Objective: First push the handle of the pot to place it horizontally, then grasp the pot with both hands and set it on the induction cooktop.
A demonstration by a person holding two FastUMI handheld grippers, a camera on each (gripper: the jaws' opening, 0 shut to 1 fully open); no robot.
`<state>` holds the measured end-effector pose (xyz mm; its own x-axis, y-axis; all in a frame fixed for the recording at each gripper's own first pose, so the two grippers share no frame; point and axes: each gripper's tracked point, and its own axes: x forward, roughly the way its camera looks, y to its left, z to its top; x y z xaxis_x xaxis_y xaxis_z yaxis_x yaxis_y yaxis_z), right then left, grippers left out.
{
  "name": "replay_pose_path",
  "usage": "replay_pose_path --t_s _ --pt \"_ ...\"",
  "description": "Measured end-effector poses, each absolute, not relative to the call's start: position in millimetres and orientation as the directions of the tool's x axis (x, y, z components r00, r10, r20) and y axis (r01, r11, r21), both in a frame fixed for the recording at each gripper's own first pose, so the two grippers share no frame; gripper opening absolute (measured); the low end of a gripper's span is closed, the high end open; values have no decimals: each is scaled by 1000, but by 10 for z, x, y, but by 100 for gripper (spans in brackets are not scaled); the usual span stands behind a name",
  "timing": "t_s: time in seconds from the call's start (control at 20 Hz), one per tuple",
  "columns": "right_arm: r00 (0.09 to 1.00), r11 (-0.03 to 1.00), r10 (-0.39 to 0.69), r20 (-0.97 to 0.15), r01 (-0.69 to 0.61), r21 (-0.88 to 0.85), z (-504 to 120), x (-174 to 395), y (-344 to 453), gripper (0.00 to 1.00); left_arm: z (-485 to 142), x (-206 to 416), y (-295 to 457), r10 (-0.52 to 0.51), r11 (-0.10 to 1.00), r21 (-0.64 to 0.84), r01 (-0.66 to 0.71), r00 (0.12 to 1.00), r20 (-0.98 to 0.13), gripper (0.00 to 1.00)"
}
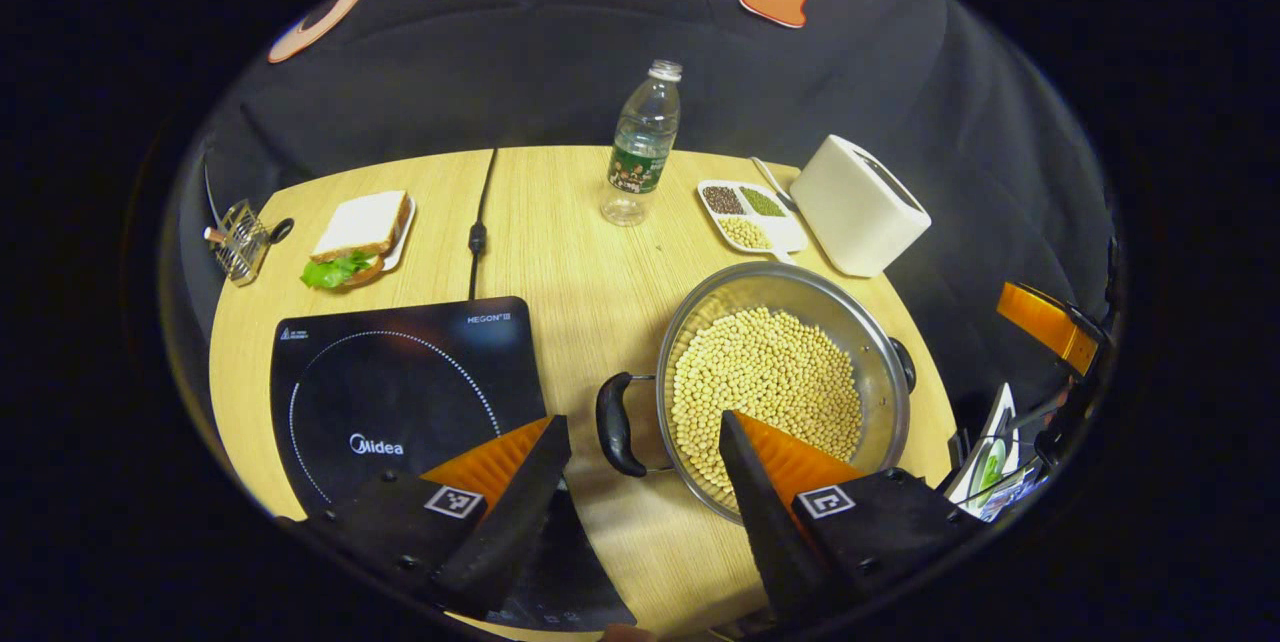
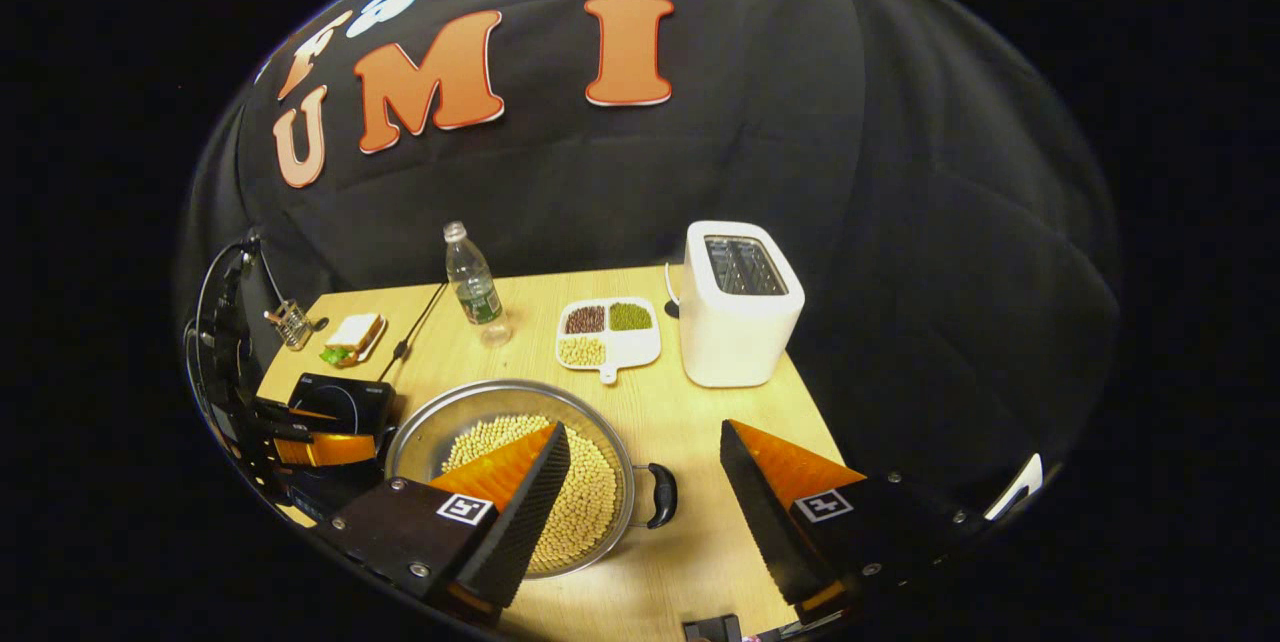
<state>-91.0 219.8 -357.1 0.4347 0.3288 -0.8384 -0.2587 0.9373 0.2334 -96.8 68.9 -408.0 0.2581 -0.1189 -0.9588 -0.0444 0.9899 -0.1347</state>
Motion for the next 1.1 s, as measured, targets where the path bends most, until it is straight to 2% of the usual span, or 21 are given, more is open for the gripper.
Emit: replay_pose_path --t_s 0.3,0.4,0.65,0.85,1.1 --pt "309 939 305 -901 -256 230 -4135 -1127 2267 94 -4423 -836 671 -77 992 -97 -78 230 -970 99" --pt "269 939 294 -917 -260 224 -4303 -1190 2288 94 -4554 -881 721 -57 992 -77 -99 195 -979 98" --pt "170 935 285 -943 -267 234 -4609 -1330 2345 94 -4838 -893 615 -69 987 -91 -134 162 -984 99" --pt "129 938 264 -956 -263 224 -4801 -1382 2343 94 -4964 -1000 665 -49 988 -67 -136 136 -990 97" --pt "66 946 258 -964 -220 238 -4951 -1522 2346 78 -4964 -1062 694 -16 989 -35 -143 136 -991 84"
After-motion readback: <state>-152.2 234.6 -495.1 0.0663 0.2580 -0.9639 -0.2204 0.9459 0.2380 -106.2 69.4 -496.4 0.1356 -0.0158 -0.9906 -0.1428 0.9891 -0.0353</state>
